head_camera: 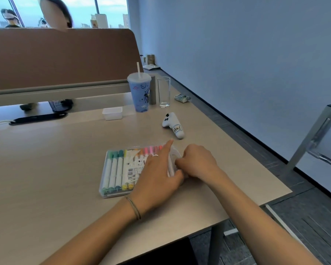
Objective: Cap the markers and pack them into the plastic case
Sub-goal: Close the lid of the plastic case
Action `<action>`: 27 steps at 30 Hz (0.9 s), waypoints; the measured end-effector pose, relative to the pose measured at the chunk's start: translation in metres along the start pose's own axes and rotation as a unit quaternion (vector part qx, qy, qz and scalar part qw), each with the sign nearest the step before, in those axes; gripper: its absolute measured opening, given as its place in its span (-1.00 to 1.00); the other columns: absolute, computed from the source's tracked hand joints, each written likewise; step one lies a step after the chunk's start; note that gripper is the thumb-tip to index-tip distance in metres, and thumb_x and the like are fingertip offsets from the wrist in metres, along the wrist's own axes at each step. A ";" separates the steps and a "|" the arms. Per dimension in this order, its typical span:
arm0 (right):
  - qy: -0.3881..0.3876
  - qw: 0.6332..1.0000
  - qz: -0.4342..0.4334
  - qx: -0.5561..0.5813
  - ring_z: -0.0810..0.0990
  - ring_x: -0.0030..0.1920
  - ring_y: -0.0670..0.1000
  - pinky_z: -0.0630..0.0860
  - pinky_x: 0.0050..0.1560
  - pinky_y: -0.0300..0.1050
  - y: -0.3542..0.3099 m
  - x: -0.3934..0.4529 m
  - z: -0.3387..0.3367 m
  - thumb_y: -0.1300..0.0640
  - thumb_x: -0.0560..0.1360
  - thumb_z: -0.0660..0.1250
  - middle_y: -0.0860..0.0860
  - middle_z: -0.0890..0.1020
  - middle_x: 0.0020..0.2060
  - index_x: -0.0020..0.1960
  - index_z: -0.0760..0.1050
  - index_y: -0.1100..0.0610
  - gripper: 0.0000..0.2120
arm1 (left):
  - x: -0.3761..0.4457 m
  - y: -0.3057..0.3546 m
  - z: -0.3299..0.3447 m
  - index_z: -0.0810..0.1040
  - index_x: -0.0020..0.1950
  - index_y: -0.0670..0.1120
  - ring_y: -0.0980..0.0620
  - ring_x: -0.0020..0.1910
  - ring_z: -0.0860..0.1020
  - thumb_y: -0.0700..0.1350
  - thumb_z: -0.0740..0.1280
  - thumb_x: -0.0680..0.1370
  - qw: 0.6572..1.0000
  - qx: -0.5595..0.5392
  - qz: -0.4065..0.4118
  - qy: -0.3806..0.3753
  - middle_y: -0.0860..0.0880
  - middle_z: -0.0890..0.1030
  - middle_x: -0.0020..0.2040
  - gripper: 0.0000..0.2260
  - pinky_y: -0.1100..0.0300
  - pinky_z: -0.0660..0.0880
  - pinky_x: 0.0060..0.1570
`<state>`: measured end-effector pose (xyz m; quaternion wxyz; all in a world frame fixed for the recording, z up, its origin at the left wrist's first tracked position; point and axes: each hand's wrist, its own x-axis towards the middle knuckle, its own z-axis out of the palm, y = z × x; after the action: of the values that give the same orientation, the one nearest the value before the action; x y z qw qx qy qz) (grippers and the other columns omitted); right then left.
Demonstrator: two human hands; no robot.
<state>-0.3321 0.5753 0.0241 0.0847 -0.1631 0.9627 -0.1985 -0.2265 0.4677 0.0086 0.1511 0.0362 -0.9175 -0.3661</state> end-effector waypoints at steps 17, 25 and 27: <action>0.133 0.965 -0.216 0.063 0.61 -0.15 0.08 0.52 -0.15 0.03 -0.141 0.010 -0.083 -0.11 0.59 0.35 0.04 0.64 -0.19 -0.10 0.51 0.13 -0.70 | 0.041 -0.047 -0.148 0.35 0.49 0.06 0.17 0.19 0.56 0.10 0.35 0.58 0.971 -0.160 -0.052 0.167 0.06 0.55 0.29 -0.50 0.30 0.55 0.03; 0.134 0.935 -0.326 0.046 0.56 -0.23 -0.03 0.39 -0.25 -0.07 -0.168 -0.001 -0.080 -0.12 0.59 0.34 -0.08 0.59 -0.30 -0.02 0.48 0.01 -0.80 | 0.029 -0.056 -0.195 0.61 0.21 -0.12 -0.05 0.00 0.68 -0.17 0.44 0.54 0.958 -0.233 0.010 0.166 -0.06 0.71 0.01 -0.75 0.20 0.62 -0.02; 0.120 0.927 -0.343 0.095 0.59 -0.20 -0.06 0.46 -0.20 -0.10 -0.163 -0.003 -0.079 -0.11 0.55 0.40 -0.08 0.64 -0.24 0.00 0.50 -0.02 -0.81 | 0.025 -0.058 -0.197 0.61 0.16 -0.16 -0.05 -0.01 0.68 -0.17 0.47 0.51 0.958 -0.230 0.022 0.170 -0.07 0.71 0.01 -0.76 0.17 0.63 -0.03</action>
<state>-0.3011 0.4625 0.1630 -0.0901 -0.4491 0.8279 -0.3236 -0.1926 0.2905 0.1105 0.3168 0.0420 -0.7701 -0.5521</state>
